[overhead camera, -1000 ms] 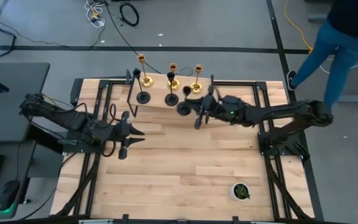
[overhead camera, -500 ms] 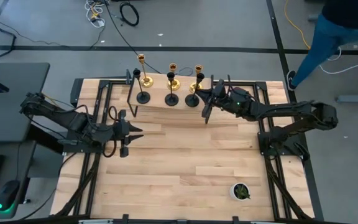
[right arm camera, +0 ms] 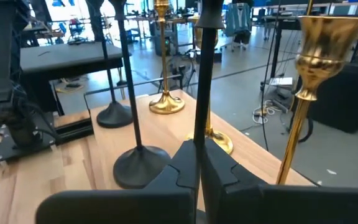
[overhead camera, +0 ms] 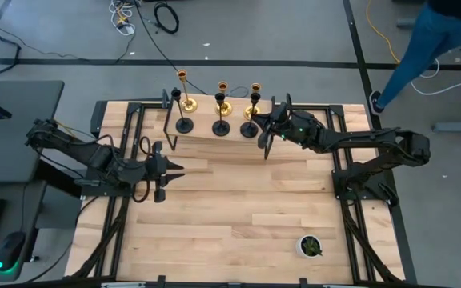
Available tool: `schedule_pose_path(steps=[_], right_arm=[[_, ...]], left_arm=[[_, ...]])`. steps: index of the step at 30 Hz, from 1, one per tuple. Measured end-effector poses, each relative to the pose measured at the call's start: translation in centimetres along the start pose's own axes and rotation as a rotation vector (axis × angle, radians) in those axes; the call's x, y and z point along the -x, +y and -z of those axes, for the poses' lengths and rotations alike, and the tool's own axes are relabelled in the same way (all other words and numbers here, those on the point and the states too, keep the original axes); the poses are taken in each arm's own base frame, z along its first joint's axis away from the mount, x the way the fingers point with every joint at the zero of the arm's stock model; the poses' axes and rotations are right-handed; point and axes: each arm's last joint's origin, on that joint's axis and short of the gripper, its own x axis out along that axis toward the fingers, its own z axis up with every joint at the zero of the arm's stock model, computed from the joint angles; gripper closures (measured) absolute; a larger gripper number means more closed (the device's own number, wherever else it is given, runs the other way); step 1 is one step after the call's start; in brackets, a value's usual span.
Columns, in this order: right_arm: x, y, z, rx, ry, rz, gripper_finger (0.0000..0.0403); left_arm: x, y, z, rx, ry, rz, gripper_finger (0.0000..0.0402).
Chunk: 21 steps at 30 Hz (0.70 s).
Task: Pick & Place candle stick holders
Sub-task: Put the black candle holder aligned with the other black candle holders on the shelf
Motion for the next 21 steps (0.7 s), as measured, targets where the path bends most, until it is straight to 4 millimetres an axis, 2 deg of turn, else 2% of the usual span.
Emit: schedule_pose_path(steps=[21], right_arm=[[0.1, -0.02, 0.03, 0.018, 0.017, -0.035, 0.0403]], left_arm=[[0.0, 0.0, 0.0, -0.001, 0.0, 0.0, 0.031]])
